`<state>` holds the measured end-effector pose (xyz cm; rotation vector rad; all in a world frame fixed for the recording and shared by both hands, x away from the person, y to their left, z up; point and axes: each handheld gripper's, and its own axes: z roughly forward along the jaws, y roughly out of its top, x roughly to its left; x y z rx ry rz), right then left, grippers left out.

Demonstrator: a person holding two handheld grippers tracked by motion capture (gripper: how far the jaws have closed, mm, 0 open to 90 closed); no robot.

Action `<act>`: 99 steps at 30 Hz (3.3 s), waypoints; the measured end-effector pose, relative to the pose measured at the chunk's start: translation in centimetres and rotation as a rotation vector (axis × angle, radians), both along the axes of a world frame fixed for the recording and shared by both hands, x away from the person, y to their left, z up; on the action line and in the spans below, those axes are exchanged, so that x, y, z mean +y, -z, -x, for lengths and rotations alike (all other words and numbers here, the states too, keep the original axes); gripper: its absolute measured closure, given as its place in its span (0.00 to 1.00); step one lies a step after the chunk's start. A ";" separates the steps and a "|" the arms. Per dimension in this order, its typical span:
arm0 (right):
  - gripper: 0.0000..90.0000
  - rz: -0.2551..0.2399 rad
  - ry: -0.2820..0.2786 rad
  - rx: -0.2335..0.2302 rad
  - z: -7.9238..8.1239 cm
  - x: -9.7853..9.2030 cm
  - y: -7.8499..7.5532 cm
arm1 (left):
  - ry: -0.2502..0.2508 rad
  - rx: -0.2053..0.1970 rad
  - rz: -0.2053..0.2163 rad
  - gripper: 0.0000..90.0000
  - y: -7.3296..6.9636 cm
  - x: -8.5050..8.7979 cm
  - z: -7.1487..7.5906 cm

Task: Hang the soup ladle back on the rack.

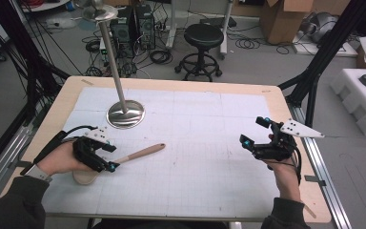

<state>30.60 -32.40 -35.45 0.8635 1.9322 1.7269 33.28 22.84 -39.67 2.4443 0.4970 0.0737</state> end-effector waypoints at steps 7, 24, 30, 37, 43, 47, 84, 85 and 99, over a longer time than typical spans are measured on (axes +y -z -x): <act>0.00 0.005 -0.004 0.004 0.0 0.2 0.0 | 0.001 0.004 -0.062 0.46 0.5 -0.4 0.0; 0.00 0.003 -0.004 0.001 0.0 0.1 0.1 | 0.028 0.027 -0.282 0.60 1.5 -2.5 -0.3; 0.00 0.009 -0.006 0.008 0.0 0.2 0.1 | 0.051 0.045 -0.323 0.67 1.3 -3.2 -0.6; 0.00 0.010 -0.005 0.002 0.0 0.2 0.1 | 0.047 0.055 -0.317 0.84 1.3 -3.3 -1.0; 0.00 0.009 -0.008 0.008 0.0 0.2 0.1 | 0.031 0.056 -0.315 0.86 1.3 -3.2 -1.0; 0.00 0.005 -0.004 0.009 0.0 0.1 0.1 | 0.033 0.032 -0.294 0.86 1.3 -3.0 -0.8; 0.00 0.009 0.001 0.013 0.0 0.1 0.3 | -0.244 -0.218 0.381 0.87 -3.6 1.1 2.9; 0.00 0.009 0.002 0.014 0.0 0.1 0.3 | -0.252 -0.225 0.394 0.87 -3.7 1.1 2.9; 0.00 0.012 0.000 0.014 -0.1 0.1 0.4 | -0.401 -0.369 0.512 0.86 -5.4 2.9 3.9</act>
